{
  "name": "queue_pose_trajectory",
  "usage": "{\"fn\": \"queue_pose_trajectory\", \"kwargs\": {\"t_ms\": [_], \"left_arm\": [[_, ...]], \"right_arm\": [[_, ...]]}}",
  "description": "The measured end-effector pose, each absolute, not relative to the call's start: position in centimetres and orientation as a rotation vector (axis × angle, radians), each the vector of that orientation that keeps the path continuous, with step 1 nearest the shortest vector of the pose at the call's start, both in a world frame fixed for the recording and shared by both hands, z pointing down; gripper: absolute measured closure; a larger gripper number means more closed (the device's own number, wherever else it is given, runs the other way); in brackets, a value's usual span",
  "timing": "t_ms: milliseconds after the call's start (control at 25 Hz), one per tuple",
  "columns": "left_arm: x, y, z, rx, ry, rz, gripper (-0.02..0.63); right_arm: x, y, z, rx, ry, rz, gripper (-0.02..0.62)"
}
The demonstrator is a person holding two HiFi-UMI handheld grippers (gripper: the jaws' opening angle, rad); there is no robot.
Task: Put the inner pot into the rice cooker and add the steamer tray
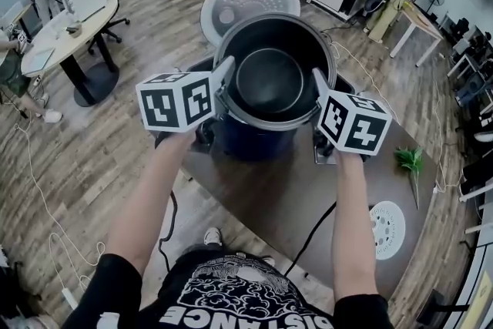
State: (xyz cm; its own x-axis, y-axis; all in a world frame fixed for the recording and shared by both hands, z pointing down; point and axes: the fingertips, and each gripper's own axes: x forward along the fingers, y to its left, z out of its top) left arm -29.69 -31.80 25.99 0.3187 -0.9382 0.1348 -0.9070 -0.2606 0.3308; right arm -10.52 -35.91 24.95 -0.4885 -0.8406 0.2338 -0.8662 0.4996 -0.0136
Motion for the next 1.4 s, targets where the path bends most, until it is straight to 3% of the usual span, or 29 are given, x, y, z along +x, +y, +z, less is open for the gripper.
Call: {"fn": "queue_pose_trajectory", "kwargs": {"t_ms": [1400], "left_arm": [[-32.1,-36.4,36.3,2.181,-1.518,0.087,0.508]], "right_arm": [[-12.9,-39.7,36.4,1.471,-2.383,0.458,0.495]]}}
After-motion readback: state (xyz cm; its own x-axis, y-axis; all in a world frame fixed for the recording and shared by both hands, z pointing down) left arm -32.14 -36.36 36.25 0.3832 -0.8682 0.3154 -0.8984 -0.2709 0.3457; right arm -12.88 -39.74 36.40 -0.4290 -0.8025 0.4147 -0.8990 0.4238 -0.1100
